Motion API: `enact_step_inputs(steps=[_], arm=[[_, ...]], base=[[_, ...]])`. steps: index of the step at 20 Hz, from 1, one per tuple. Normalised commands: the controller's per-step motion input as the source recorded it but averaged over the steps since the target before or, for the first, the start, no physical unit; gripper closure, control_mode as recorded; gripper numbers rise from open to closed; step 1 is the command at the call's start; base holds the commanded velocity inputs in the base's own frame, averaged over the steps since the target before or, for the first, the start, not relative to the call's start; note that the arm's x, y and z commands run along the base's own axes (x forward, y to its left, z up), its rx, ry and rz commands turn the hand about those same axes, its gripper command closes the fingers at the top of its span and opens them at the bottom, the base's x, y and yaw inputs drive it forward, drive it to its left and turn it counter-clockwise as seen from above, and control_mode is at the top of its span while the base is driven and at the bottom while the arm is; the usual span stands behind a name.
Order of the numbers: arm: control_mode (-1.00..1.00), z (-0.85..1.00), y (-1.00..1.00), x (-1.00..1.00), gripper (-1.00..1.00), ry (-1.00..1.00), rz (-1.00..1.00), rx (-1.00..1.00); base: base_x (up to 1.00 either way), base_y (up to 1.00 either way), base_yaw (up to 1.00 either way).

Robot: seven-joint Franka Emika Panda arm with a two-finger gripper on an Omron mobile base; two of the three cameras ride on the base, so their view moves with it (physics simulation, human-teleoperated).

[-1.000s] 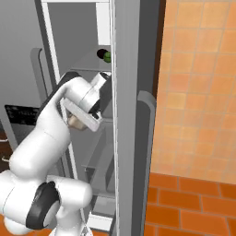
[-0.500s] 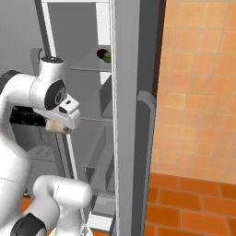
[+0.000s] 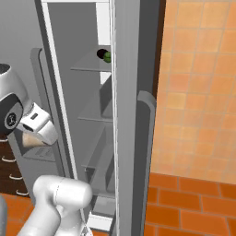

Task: Place one avocado and one steak in each tupperware on the nearby counter, to pack two identical lunches.

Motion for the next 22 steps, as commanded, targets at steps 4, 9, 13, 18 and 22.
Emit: enact_step_inputs(steps=[4,9,13,18,22], arm=[[-1.0,0.01,0.0,-0.09,1.0,-0.02,0.0,0.0],[-1.0,0.0,0.01,0.0,1.0,0.0,0.0,0.0],[1.0,0.0,0.0,0.0,1.0,0.0,0.0,0.0],[1.0,0.0,0.0,0.0,1.0,0.0,0.0,0.0],[1.0,0.0,0.0,0.0,1.0,0.0,0.0,0.0]], base=[[0.0,0.0,0.0],[0.0,0.0,0.0],[0.0,0.36,0.01],[0.0,0.88,0.04],[0.0,0.99,0.04]])
